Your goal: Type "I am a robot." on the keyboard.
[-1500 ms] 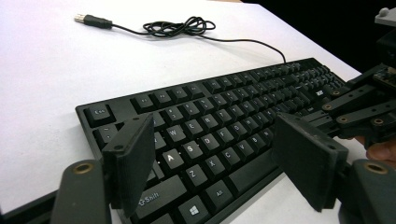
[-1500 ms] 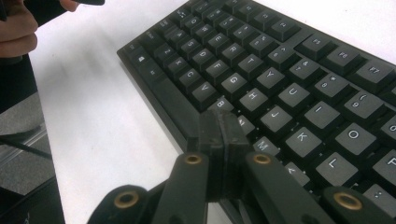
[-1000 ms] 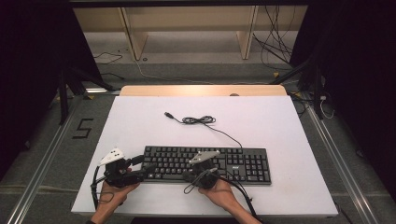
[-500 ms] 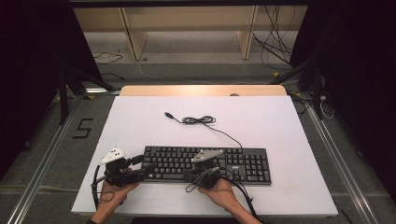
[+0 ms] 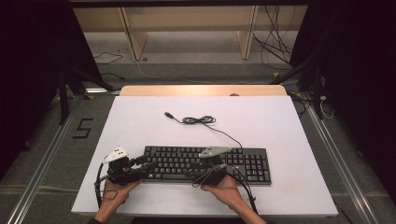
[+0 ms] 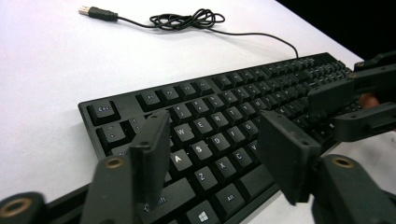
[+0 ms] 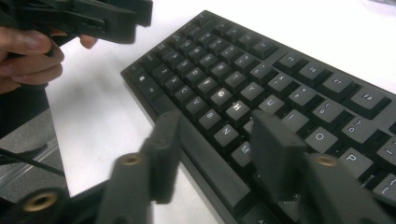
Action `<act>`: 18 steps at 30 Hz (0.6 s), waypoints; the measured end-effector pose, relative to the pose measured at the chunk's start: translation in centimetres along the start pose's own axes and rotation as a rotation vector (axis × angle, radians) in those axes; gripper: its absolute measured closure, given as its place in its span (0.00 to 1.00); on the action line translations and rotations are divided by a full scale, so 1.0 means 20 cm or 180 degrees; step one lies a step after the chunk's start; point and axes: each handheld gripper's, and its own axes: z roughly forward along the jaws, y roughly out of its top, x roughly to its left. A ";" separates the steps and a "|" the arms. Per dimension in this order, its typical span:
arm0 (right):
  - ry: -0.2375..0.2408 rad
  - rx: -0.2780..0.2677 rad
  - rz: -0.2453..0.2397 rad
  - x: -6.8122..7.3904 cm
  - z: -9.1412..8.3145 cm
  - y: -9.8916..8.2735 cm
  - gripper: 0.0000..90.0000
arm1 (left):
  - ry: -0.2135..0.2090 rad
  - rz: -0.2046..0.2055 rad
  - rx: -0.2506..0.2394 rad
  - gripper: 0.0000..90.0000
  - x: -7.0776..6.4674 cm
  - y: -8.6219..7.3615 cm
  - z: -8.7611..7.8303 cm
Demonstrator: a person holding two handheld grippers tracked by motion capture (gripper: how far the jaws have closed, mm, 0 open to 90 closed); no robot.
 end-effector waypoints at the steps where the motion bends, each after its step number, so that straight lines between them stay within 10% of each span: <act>1: -0.0004 -0.0009 0.0003 0.00 0.00 0.00 0.55 | 0.0003 0.0004 0.0005 0.53 0.00 0.00 0.00; 18: 0.0022 -0.0129 -0.0012 -0.01 -0.06 0.00 0.43 | 0.0133 0.0119 0.0212 0.90 0.00 0.01 0.06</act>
